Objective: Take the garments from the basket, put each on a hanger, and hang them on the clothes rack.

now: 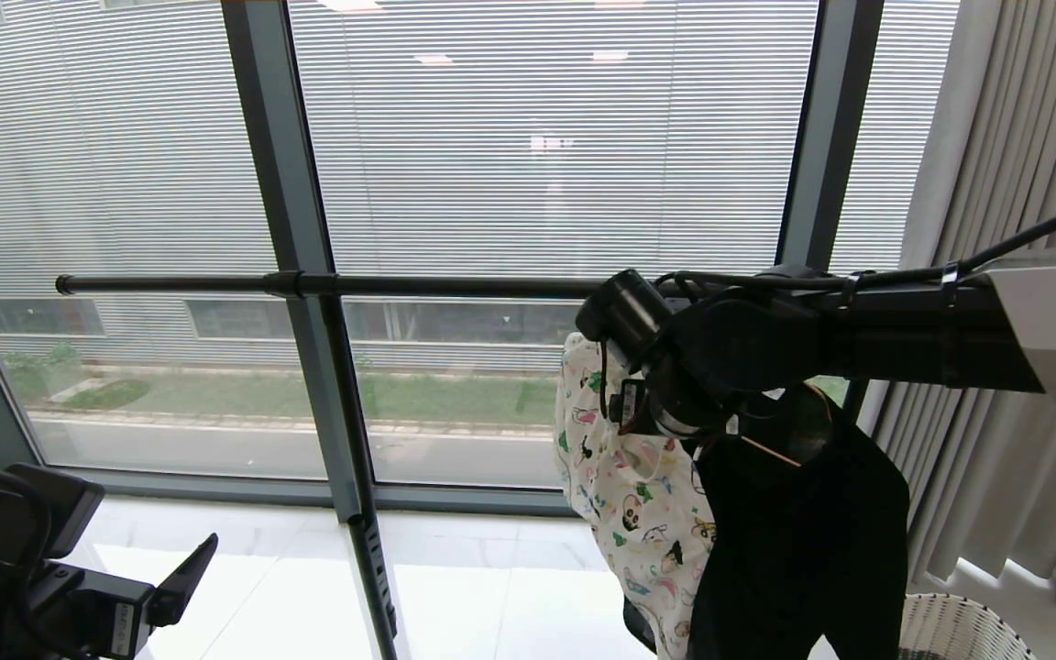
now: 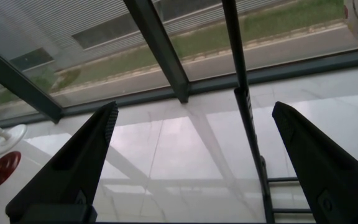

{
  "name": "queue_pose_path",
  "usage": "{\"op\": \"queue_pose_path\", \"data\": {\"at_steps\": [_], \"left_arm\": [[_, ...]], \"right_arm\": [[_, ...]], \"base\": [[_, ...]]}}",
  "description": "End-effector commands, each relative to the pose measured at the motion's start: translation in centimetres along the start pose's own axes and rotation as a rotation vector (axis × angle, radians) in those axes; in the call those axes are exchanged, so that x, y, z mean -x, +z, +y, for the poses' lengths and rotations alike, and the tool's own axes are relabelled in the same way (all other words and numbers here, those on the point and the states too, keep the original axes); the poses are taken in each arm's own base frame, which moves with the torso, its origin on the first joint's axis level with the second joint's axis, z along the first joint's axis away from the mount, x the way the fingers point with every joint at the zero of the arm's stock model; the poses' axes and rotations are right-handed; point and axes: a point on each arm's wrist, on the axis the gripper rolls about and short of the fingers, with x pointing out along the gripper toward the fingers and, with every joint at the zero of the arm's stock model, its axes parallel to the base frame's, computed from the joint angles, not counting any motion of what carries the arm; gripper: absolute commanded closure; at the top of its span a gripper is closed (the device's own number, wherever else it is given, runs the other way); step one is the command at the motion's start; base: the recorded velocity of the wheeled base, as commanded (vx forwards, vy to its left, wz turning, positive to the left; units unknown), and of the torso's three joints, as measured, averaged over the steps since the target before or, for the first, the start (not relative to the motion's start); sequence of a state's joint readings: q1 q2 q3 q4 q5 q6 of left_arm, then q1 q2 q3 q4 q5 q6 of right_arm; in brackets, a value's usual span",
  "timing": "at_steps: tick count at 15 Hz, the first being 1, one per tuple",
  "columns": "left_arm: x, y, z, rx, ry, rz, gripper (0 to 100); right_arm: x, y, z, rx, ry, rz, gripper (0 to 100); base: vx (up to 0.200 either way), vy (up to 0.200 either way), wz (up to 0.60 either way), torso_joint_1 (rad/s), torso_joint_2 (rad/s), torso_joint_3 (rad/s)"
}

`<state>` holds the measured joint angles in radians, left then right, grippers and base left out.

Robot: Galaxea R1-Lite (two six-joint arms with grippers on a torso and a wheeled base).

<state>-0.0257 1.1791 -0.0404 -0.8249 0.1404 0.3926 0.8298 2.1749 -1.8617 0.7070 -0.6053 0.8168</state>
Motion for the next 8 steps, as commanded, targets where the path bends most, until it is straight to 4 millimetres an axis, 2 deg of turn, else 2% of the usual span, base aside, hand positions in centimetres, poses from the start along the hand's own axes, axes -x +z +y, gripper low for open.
{"op": "queue_pose_path", "data": {"at_steps": [1,3,4,8], "left_arm": [[0.1,0.0,0.0,0.001,0.003,-0.003,0],[0.4,0.0,0.1,0.003,0.010,-0.016,0],[0.7,-0.3,0.1,0.004,0.013,-0.015,0],[0.9,-0.8,-0.1,0.004,0.021,0.010,0]], "right_arm": [[2.8,0.3,-0.8,-0.019,0.000,-0.060,0],[3.3,0.2,-1.5,-0.015,-0.028,-0.078,0],[4.5,0.2,-2.9,-0.023,-0.028,-0.088,0],[6.6,0.4,-5.2,-0.033,-0.017,-0.097,0]], "base": [[0.000,0.000,0.00,0.000,0.00,0.000],[0.000,0.000,0.00,0.000,0.00,0.000],[0.000,0.000,0.00,0.000,0.00,0.000],[0.000,0.000,0.00,0.000,0.00,0.000]]}}
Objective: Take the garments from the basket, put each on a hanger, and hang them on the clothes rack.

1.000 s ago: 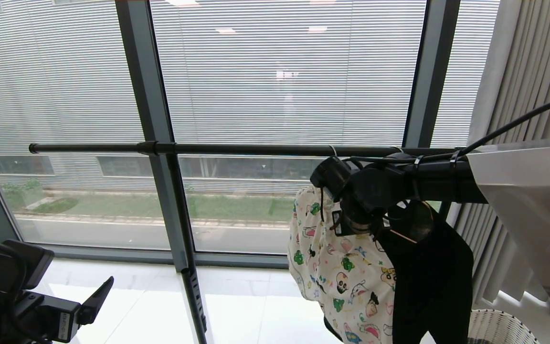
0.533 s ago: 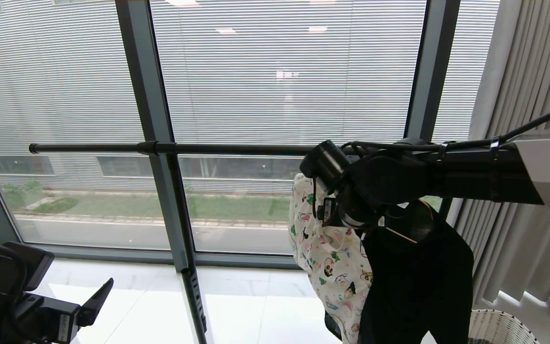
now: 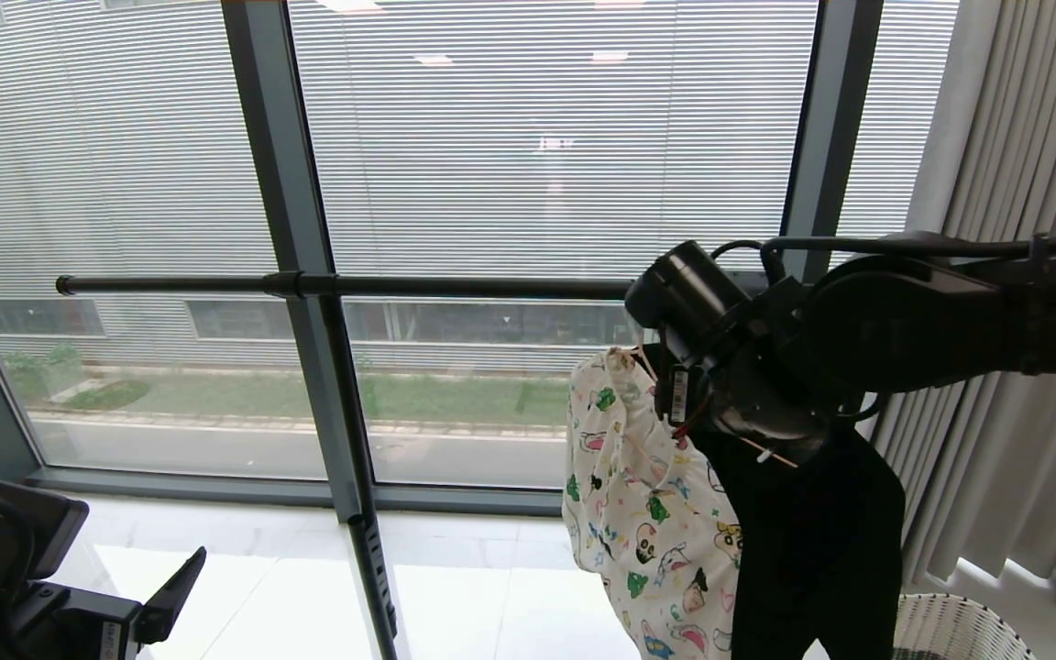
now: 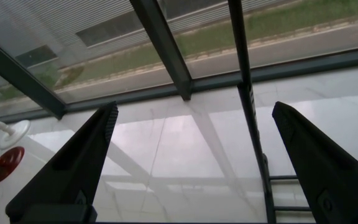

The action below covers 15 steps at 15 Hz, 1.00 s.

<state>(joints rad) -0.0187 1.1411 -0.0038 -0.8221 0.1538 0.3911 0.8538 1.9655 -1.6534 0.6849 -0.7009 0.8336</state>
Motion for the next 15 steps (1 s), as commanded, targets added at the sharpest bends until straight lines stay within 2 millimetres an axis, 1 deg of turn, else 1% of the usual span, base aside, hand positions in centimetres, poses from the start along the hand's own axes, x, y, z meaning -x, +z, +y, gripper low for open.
{"op": "queue_pose_path", "data": {"at_steps": [1,3,5,6,8,12,13,14,15], "left_arm": [[0.1,0.0,0.0,0.001,0.005,0.000,0],[0.1,0.0,0.1,0.002,0.006,-0.003,0],[0.2,0.0,0.1,0.002,0.008,-0.007,0],[0.2,0.0,0.1,0.003,0.008,-0.009,0],[0.2,0.0,0.1,0.003,0.009,-0.007,0],[0.2,-0.1,0.4,0.013,0.039,0.001,0],[0.3,-0.1,0.5,0.016,0.047,-0.004,0],[0.5,0.0,0.6,0.018,0.052,-0.015,0],[1.0,0.1,0.7,0.020,0.061,-0.044,0]], "right_arm": [[1.8,0.5,-1.9,-0.019,0.014,-0.014,0],[3.1,0.7,-3.2,-0.029,0.024,-0.023,0],[4.2,1.1,-4.1,-0.045,0.040,-0.037,0],[4.5,1.0,-4.6,-0.039,0.038,-0.037,0],[4.8,0.4,-6.4,-0.020,0.016,-0.026,0],[5.6,0.2,-11.1,-0.041,-0.046,-0.027,0],[6.2,0.0,-13.0,-0.046,-0.064,-0.033,0],[6.7,-0.1,-14.3,-0.046,-0.074,-0.040,0],[7.8,-0.5,-16.9,-0.041,-0.092,-0.058,0]], "base": [[0.000,0.000,0.00,0.000,0.00,0.000],[0.000,0.000,0.00,0.000,0.00,0.000],[0.000,0.000,0.00,0.000,0.00,0.000],[0.000,0.000,0.00,0.000,0.00,0.000],[0.000,0.000,0.00,0.000,0.00,0.000],[0.000,0.000,0.00,0.000,0.00,0.000],[0.000,0.000,0.00,0.000,0.00,0.000],[0.000,0.000,0.00,0.000,0.00,0.000],[0.000,0.000,0.00,0.000,0.00,0.000]]}}
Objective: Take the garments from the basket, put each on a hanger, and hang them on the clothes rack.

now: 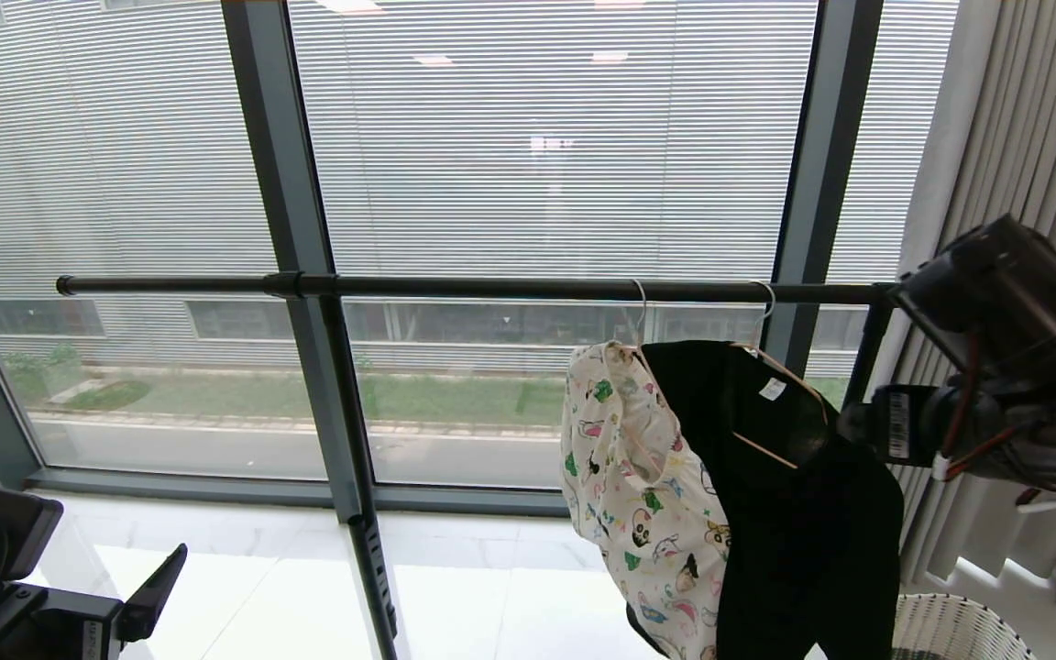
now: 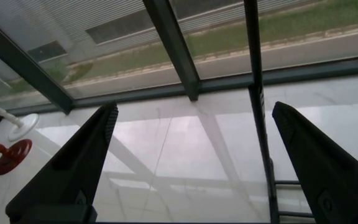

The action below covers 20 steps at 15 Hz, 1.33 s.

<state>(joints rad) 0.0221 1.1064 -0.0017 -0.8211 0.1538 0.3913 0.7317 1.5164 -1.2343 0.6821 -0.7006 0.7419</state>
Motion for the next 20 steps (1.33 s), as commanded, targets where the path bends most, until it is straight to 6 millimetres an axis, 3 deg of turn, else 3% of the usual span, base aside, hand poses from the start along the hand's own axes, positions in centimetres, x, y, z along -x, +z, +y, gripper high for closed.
{"op": "queue_pose_path", "data": {"at_steps": [1,3,7,10,12,13,14,17,18,19,20], "left_arm": [[0.7,0.2,0.2,0.006,0.018,-0.043,0],[1.7,0.5,0.5,0.059,0.036,-0.103,0],[4.7,-0.1,0.9,0.143,0.093,-0.181,0],[8.3,-3.3,0.2,0.146,0.128,-0.153,0],[10.7,-6.5,-0.8,0.147,0.144,-0.190,0],[11.4,-7.1,-0.9,0.148,0.154,-0.214,0],[11.4,-7.1,-0.8,0.151,0.162,-0.213,0],[11.8,-7.4,-0.7,0.177,0.229,-0.242,0],[11.8,-7.5,-0.7,0.188,0.229,-0.243,0],[11.8,-7.5,-0.7,0.244,0.222,-0.249,0],[11.8,-7.5,-0.7,0.268,0.219,-0.251,0]], "right_arm": [[2.2,-0.4,-5.4,-0.029,-0.024,-0.045,0],[4.0,-1.9,-10.1,-0.008,-0.055,-0.081,0],[5.8,-4.6,-14.2,-0.045,-0.093,-0.147,0],[6.7,-6.6,-16.6,-0.119,-0.178,-0.171,0],[8.1,-9.4,-18.6,-0.134,-0.267,-0.156,0],[9.1,-11.1,-19.6,-0.128,-0.326,-0.131,0],[9.6,-12.0,-19.9,-0.123,-0.358,-0.115,0],[11.7,-17.4,-21.2,-0.162,-0.422,-0.163,0],[11.7,-18.5,-21.4,-0.154,-0.402,-0.198,0],[10.9,-20.8,-21.8,-0.114,-0.278,-0.339,0],[10.2,-21.6,-21.7,-0.076,-0.216,-0.392,0]], "base": [[0.000,0.000,0.00,0.000,0.00,0.000],[0.000,0.000,0.00,0.000,0.00,0.000],[0.000,0.000,0.00,0.000,0.00,0.000],[0.000,0.000,0.00,0.000,0.00,0.000],[0.000,0.000,0.00,0.000,0.00,0.000],[0.000,0.000,0.00,0.000,0.00,0.000],[0.000,0.000,0.00,0.000,0.00,0.000],[0.000,0.000,0.00,0.000,0.00,0.000],[0.000,0.000,0.00,0.000,0.00,0.000],[0.000,0.000,0.00,0.000,0.00,0.000],[0.000,0.000,0.00,0.000,0.00,0.000]]}}
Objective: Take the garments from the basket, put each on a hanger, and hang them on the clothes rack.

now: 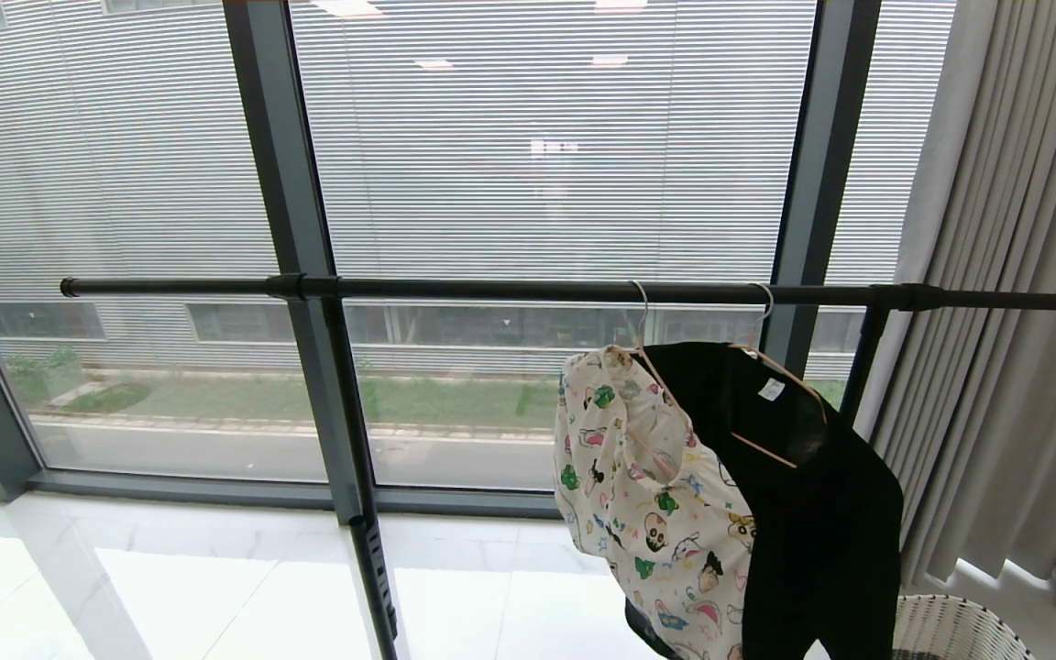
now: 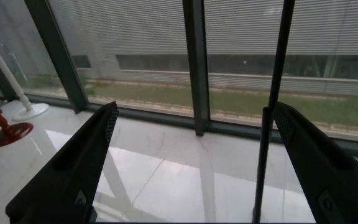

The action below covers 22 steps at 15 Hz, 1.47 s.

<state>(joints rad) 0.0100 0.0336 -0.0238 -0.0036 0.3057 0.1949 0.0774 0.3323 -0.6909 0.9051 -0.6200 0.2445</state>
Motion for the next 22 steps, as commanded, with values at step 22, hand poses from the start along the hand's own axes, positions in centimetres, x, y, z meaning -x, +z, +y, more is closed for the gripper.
{"op": "queue_pose_path", "data": {"at_steps": [22], "left_arm": [[0.0,-0.6,-1.1,0.073,-0.430,-0.017,0]], "right_arm": [[-6.3,-8.1,4.4,-0.038,0.581,-0.423,0]], "base": [[0.000,0.000,0.00,0.000,0.00,0.000]]}}
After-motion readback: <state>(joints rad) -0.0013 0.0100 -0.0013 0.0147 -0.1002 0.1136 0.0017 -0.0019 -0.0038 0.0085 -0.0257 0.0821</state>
